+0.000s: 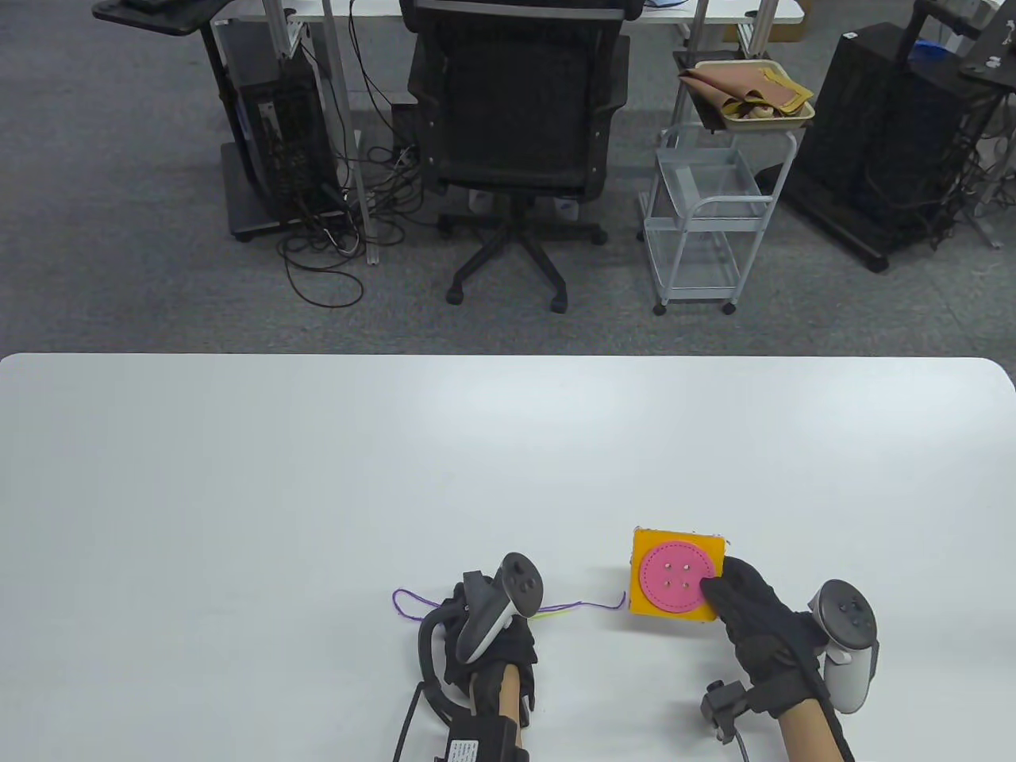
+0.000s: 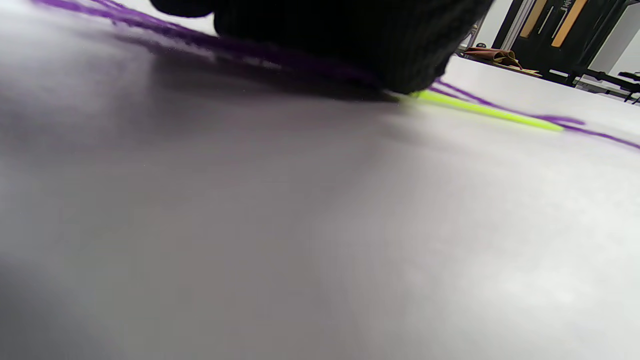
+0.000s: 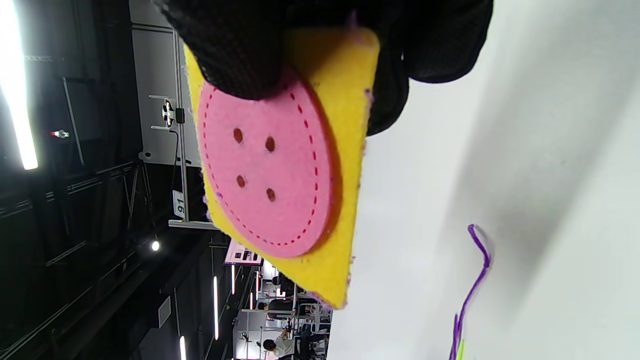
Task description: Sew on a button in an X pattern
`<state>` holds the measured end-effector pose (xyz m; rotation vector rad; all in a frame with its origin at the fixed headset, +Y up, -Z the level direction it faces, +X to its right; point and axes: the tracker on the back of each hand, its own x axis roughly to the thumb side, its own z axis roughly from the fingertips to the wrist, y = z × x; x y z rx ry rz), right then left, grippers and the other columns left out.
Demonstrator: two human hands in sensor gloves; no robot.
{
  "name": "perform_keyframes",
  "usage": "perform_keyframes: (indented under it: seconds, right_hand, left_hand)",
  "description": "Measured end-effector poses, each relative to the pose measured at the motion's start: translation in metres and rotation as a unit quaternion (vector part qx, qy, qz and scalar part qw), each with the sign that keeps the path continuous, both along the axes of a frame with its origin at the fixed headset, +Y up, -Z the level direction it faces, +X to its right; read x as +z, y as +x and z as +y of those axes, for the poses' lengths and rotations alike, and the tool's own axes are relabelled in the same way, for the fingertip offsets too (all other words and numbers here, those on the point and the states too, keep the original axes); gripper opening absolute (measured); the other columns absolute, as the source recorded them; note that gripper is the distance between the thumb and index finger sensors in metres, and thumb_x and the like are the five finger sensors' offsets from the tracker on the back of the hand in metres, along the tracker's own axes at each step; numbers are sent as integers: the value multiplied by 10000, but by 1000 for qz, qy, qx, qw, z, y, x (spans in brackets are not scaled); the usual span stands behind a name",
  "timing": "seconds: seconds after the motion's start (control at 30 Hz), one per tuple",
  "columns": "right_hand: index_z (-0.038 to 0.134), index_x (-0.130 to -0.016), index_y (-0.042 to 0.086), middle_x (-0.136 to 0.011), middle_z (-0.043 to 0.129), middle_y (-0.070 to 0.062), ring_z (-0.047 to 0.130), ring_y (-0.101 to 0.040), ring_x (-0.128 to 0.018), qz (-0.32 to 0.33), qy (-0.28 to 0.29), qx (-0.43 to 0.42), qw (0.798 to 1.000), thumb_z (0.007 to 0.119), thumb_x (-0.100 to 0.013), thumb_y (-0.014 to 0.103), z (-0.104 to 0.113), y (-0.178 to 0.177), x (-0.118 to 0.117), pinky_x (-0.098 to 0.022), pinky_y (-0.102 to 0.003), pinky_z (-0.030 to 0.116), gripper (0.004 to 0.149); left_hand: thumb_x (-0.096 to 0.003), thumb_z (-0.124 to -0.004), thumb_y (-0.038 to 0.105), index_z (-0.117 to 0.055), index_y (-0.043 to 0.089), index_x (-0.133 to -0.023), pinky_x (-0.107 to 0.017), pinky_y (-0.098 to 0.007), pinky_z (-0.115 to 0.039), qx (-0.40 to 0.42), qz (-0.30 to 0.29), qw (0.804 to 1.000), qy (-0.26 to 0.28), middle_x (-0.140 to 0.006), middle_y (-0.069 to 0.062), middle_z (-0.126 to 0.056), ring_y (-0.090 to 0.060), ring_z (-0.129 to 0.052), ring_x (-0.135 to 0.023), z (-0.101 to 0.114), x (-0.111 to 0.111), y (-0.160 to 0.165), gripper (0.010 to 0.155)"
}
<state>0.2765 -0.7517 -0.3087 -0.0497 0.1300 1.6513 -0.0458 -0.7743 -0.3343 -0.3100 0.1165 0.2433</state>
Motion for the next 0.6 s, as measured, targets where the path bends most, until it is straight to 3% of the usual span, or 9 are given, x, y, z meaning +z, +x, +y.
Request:
perform_keyframes:
  seconds: [0.33, 0.6]
  right_hand:
    - [655, -932, 259, -876, 813, -48, 810, -230, -791, -1, 0, -5, 1000, 699, -545, 318, 0, 1, 0, -786, -519, 564, 394]
    - [654, -933, 257, -876, 813, -48, 810, -230, -791, -2, -1, -9, 1000, 698, -545, 318, 0, 1, 0, -784, -520, 565, 394]
  left_hand:
    - [-493, -747, 291, -762, 164, -838, -679, -638, -517, 34, 0, 999, -1, -959, -108, -685, -406, -592, -957, 3, 1, -4, 368]
    - [-500, -724, 280, -721, 192, -848, -655, -651, -580, 76, 2, 997, 26, -976, -128, -766, -412, -699, -944, 10, 3, -5, 359]
